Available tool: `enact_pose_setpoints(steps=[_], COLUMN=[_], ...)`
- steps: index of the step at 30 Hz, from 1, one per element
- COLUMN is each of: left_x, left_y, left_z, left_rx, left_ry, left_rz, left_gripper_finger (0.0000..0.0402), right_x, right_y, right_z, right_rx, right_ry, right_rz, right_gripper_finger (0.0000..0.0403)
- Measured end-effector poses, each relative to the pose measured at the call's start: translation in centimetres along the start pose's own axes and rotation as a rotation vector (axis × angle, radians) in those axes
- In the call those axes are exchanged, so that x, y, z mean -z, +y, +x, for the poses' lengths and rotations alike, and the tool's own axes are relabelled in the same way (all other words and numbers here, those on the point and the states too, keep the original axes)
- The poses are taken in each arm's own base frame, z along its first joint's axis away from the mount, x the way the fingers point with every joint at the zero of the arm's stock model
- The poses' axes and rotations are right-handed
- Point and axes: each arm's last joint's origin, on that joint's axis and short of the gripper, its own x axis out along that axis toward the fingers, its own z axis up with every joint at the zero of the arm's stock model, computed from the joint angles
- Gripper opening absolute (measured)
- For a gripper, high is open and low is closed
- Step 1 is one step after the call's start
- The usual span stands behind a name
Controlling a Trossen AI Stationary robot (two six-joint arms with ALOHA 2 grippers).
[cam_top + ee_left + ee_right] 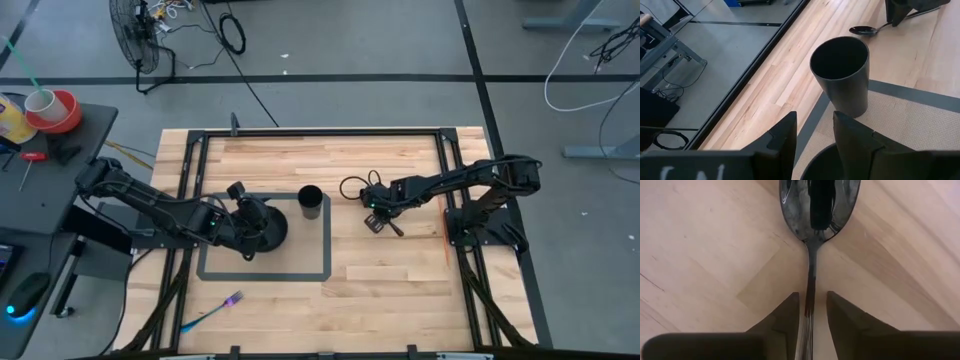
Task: Pick & Place Utensil
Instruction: Put the black spoon into the black bowl
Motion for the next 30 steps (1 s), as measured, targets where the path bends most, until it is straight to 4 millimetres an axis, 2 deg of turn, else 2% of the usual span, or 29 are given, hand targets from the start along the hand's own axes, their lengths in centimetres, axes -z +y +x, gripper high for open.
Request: enact_pose_setpoints(steps=[5,10,19,22,30], left_x=[0.0,0.0,0.2,0.4,0.2], left_y=[0.0,0.0,0.0,0.0,0.5], left_z=[0.0,0.0,0.0,-0.3,-1.8], left_rx=[0.000,-0.004,0.003,0.011,0.004], left_ry=[0.000,-0.002,0.015,0.023,-0.040], left_rz=[0.000,0.000,0.019,0.040,0.028], left_gripper_finger=[0.0133,0.0133,0.0133,0.0133,0.0133], right_x=[0.0,0.3,0.8,1.1,0.7], right_y=[0.0,0.7,1.4,2.1,6.1], right_z=[0.0,0.0,-0.3,-1.5,-7.6], right_rx=[0.002,0.007,0.035,0.067,0.073], right_ry=[-0.006,-0.040,-0.039,0.028,0.023], right_rz=[0.003,-0.131,-0.156,-0.178,-0.230], right_gripper_finger=[0.0063,0.0034,0.0020,0.0019,0.0018])
